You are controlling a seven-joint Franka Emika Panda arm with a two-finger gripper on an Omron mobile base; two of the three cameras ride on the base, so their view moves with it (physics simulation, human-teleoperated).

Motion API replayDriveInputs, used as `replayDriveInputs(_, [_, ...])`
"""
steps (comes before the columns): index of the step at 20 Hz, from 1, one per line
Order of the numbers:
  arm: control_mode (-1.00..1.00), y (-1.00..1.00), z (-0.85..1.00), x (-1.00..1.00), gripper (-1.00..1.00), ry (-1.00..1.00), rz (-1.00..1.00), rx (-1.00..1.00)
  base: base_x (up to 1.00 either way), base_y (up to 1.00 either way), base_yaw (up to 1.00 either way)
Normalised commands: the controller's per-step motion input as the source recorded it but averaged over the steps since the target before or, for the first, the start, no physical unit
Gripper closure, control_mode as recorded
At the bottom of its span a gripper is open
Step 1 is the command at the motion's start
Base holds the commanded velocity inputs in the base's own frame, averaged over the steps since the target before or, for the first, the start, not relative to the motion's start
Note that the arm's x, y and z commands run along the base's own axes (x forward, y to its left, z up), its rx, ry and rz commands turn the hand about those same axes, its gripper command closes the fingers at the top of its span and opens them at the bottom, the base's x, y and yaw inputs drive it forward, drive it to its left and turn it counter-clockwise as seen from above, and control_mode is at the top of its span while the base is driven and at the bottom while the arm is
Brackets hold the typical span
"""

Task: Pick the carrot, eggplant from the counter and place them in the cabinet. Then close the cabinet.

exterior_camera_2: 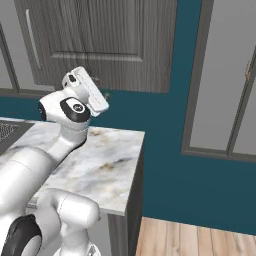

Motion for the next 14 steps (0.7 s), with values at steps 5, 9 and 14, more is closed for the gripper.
replayDriveInputs(5, [-1.00, -0.03, 0.05, -1.00, -1.00, 0.22, 0.11, 0.27, 0.00, 0.00, 0.00])
replayDriveInputs(9, [-1.00, 0.24, 0.18, -1.00, -1.00, 0.18, 0.22, 0.26, 0.00, 0.00, 0.00])
replayDriveInputs(14, [-1.00, 0.34, 0.31, -1.00, -1.00, 0.19, 0.24, 0.25, 0.00, 0.00, 0.00])
